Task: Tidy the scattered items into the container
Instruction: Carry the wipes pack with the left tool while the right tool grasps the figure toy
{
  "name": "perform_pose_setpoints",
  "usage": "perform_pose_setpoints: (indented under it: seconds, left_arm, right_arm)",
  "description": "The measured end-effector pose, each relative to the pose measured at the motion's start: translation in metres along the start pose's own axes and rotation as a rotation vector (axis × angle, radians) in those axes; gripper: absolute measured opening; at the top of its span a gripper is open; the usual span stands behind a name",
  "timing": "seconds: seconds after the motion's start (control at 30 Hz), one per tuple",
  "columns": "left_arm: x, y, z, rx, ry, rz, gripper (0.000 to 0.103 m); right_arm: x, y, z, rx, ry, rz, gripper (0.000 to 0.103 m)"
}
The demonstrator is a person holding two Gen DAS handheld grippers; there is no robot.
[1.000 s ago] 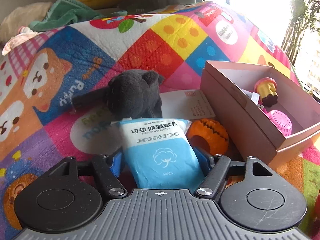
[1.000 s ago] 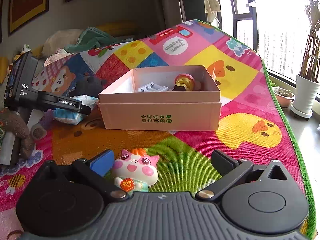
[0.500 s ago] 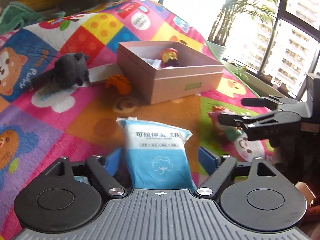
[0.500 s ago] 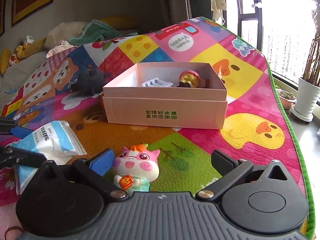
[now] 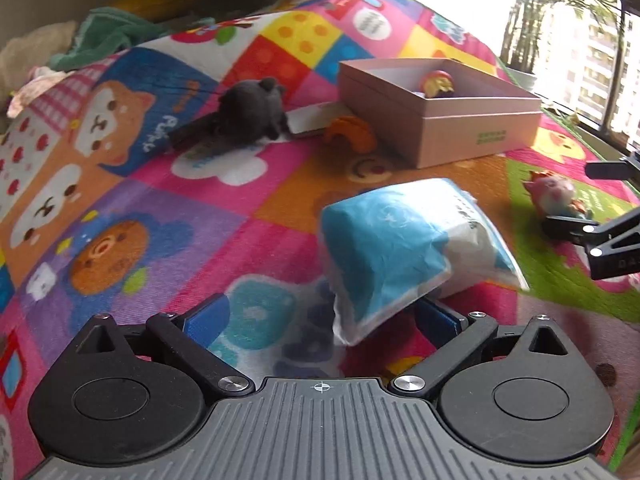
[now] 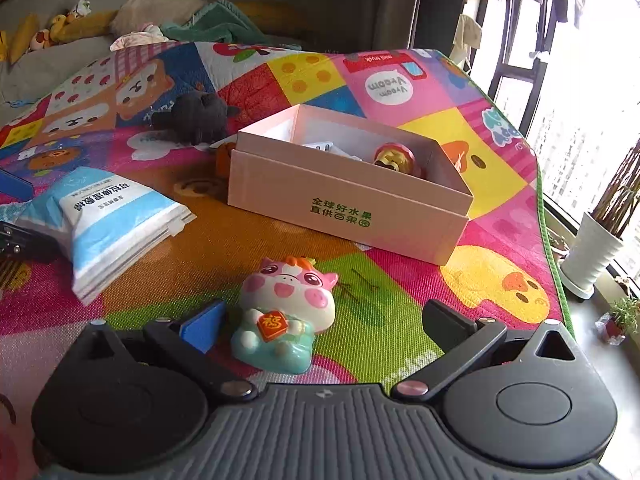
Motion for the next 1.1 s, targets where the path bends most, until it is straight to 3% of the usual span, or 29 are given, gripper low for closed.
perform_pose_setpoints:
  seconds: [0.07, 0.23, 0.37, 0.5, 0.67, 0.8, 0.9, 0.97, 1.03, 1.1]
  left_arm:
    - [0.0, -0.001, 0.004, -0.026, -0.024, -0.007, 0.102]
    - [0.001, -0.011, -0.018, -0.239, -0.009, -0.028, 0.103]
    - [0.004, -0.021, -0.03, -0.243, 0.052, -0.071, 0.103]
    - [0.007, -0.017, -0.031, -0.26, 0.023, -0.064, 0.103]
    - [0.01, -0.018, -0.055, -0.406, -0.017, -0.048, 0.103]
    - [0.009, -0.035, -0.089, -0.523, 0.081, -0.069, 0.103]
    - [0.014, -0.047, -0.095, -0.488, 0.149, -0.121, 0.103]
    - [0.021, -0.045, -0.089, -0.41, 0.169, -0.144, 0.103]
    - [0.027, -0.033, -0.083, -0.32, 0.168, -0.131, 0.103]
    - [0.034, -0.019, -0.08, -0.285, 0.145, -0.114, 0.103]
  right_arm:
    - [-0.001, 0.001, -0.001, 0.0, 0.01, 0.01, 0.103]
    - [-0.003, 0.003, -0.003, 0.008, 0.023, 0.018, 0.103]
    - [-0.003, 0.005, -0.005, 0.019, 0.043, 0.032, 0.103]
    - [-0.003, 0.004, -0.008, 0.025, 0.07, 0.024, 0.103]
    - [-0.003, 0.003, -0.012, 0.043, 0.099, 0.011, 0.103]
    - [-0.004, 0.007, -0.016, 0.064, 0.141, 0.039, 0.103]
    - [-0.005, 0.008, -0.019, 0.082, 0.169, 0.049, 0.103]
    - [-0.005, 0.009, -0.019, 0.091, 0.181, 0.057, 0.103]
    - [-0.006, 0.011, -0.02, 0.1, 0.191, 0.067, 0.103]
    - [-0.006, 0.012, -0.02, 0.106, 0.199, 0.073, 0.103]
Point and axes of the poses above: each gripper's, at about its wrist camera, not at the fingertips, and y roughly the way its jaws point, z to its left, x to its top, the point moved 8 cm from there along y, roughly the way its jaws point, and after that the axes turned 3 degrees about y, right-handed, at the moved point
